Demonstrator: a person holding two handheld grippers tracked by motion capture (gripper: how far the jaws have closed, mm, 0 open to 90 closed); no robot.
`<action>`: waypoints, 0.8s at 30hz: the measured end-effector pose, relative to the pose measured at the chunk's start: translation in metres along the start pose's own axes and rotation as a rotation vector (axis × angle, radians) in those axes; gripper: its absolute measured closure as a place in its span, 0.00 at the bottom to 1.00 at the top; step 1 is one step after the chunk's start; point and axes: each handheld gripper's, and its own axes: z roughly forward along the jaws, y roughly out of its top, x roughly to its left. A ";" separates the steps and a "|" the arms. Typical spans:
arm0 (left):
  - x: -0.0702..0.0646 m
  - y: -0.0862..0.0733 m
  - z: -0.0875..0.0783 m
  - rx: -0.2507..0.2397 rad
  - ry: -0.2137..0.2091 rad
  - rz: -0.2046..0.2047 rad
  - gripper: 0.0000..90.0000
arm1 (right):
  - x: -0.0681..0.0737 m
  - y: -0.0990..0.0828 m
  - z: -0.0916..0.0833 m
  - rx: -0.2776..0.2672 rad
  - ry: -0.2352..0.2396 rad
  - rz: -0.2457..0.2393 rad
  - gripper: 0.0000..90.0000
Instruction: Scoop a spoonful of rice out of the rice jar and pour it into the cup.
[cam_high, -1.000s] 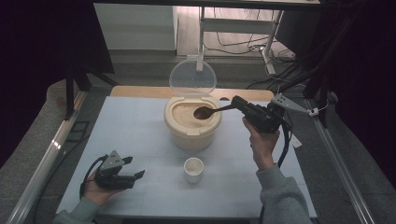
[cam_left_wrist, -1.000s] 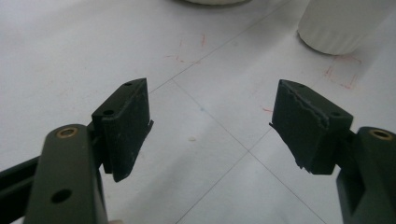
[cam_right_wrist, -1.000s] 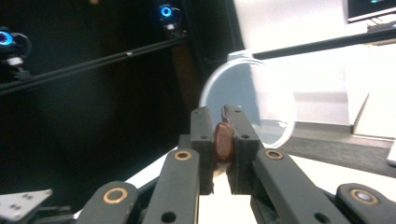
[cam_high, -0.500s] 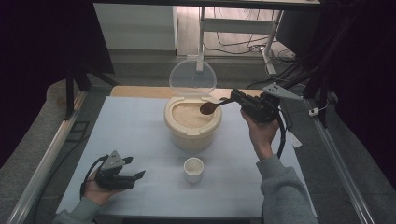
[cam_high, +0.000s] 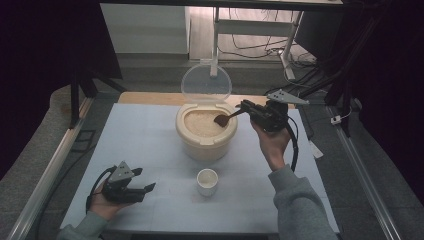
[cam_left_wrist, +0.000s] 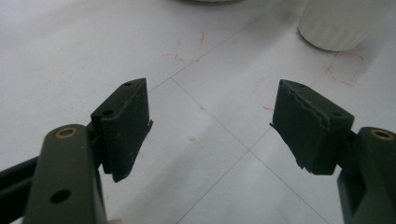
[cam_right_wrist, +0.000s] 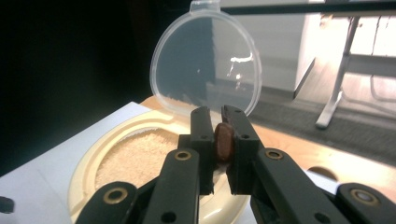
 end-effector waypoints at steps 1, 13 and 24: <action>0.000 0.000 0.000 -0.001 0.000 0.000 0.30 | -0.001 -0.001 0.001 0.007 0.005 0.018 0.92; 0.000 0.001 0.000 -0.001 -0.002 0.001 0.30 | -0.011 -0.021 0.015 0.047 0.065 0.247 0.92; 0.000 0.001 0.001 -0.001 -0.001 0.006 0.30 | -0.018 -0.028 0.014 0.048 0.074 0.366 0.92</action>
